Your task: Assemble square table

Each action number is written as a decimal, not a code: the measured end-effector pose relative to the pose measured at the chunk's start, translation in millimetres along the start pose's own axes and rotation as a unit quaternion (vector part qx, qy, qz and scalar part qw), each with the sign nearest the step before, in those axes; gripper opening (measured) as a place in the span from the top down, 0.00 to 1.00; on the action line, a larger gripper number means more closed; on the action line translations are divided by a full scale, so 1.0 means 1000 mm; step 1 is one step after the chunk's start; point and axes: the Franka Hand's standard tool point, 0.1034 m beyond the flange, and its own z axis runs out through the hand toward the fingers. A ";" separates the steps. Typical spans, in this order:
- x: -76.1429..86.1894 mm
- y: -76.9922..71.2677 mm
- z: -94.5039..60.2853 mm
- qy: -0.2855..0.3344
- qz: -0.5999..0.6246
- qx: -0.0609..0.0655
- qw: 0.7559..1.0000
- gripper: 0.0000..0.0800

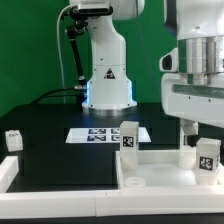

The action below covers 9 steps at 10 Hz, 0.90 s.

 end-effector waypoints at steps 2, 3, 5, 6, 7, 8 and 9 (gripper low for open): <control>-0.009 -0.002 0.005 0.018 -0.139 -0.011 0.990 0.19; -0.007 -0.002 0.005 0.018 -0.137 -0.011 0.990 0.19; -0.007 -0.002 0.005 0.017 -0.123 -0.010 0.992 0.31; -0.008 -0.002 0.005 0.017 -0.097 -0.009 0.995 0.31; -0.008 0.000 0.006 0.016 -0.051 -0.012 0.998 0.54; -0.008 0.000 0.006 0.016 -0.025 -0.012 0.999 0.64; -0.008 0.000 0.006 0.016 0.005 -0.011 1.000 0.64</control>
Offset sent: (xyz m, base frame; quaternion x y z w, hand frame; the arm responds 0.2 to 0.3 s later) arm 0.0000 0.0000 0.0000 0.0000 0.0000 0.0650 0.9979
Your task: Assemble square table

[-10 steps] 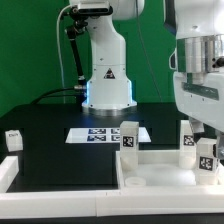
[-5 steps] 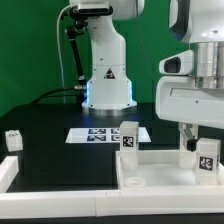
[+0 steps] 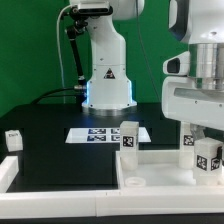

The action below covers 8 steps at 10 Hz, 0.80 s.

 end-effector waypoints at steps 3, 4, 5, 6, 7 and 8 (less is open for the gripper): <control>0.002 -0.001 0.000 -0.014 0.156 0.005 0.988 0.64; 0.002 -0.002 0.000 -0.031 0.227 0.010 0.973 0.64; 0.000 -0.005 -0.001 -0.047 0.315 0.018 0.948 0.64; 0.000 -0.007 0.000 -0.057 0.378 0.030 0.924 0.64; 0.003 -0.005 0.001 -0.060 0.386 0.030 0.920 0.64; 0.007 -0.003 0.002 -0.063 0.421 0.029 0.905 0.64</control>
Offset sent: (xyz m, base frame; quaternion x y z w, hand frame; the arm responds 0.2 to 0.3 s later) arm 0.0184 0.0091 0.0047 0.0435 -0.0936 0.3403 0.9346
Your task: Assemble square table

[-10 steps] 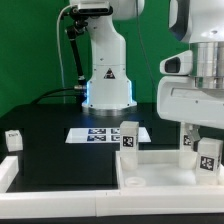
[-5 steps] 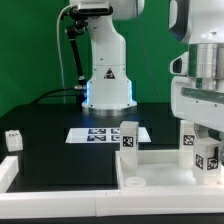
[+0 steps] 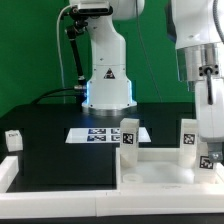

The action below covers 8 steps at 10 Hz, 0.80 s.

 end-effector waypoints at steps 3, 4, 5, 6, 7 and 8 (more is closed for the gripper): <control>0.007 -0.002 0.000 0.006 0.038 0.001 0.999 0.63; 0.007 -0.002 0.000 0.006 0.036 0.001 0.999 0.63; 0.007 -0.002 -0.001 0.005 0.032 0.001 0.999 0.49; 0.006 -0.002 -0.010 0.001 0.025 0.004 1.000 0.32; 0.008 -0.001 -0.028 -0.007 0.016 0.008 1.000 0.23; 0.014 -0.001 -0.048 -0.016 0.004 0.013 1.000 0.20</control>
Offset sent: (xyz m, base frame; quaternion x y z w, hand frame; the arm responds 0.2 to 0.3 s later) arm 0.0000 0.0000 0.0000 0.0000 0.0000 0.0000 1.0000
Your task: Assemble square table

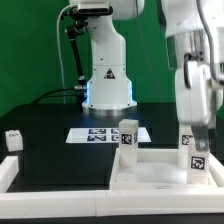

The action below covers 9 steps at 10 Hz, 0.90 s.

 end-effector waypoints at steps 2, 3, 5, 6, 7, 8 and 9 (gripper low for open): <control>0.021 -0.010 -0.032 -0.009 -0.024 0.012 1.000 0.19; 0.029 -0.015 -0.036 -0.008 -0.022 0.016 1.000 0.19; 0.025 -0.011 -0.031 -0.006 -0.028 0.012 1.000 0.19; 0.026 -0.011 -0.032 -0.005 -0.027 0.013 1.000 0.19; 0.026 -0.011 -0.031 -0.005 -0.027 0.013 1.000 0.19; 0.026 -0.011 -0.031 -0.005 -0.027 0.012 1.000 0.19; 0.026 -0.011 -0.031 -0.005 -0.027 0.012 1.000 0.19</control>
Offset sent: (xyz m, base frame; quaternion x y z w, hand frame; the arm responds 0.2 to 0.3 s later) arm 0.0000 0.0000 0.0000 0.0000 0.0000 0.0000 1.0000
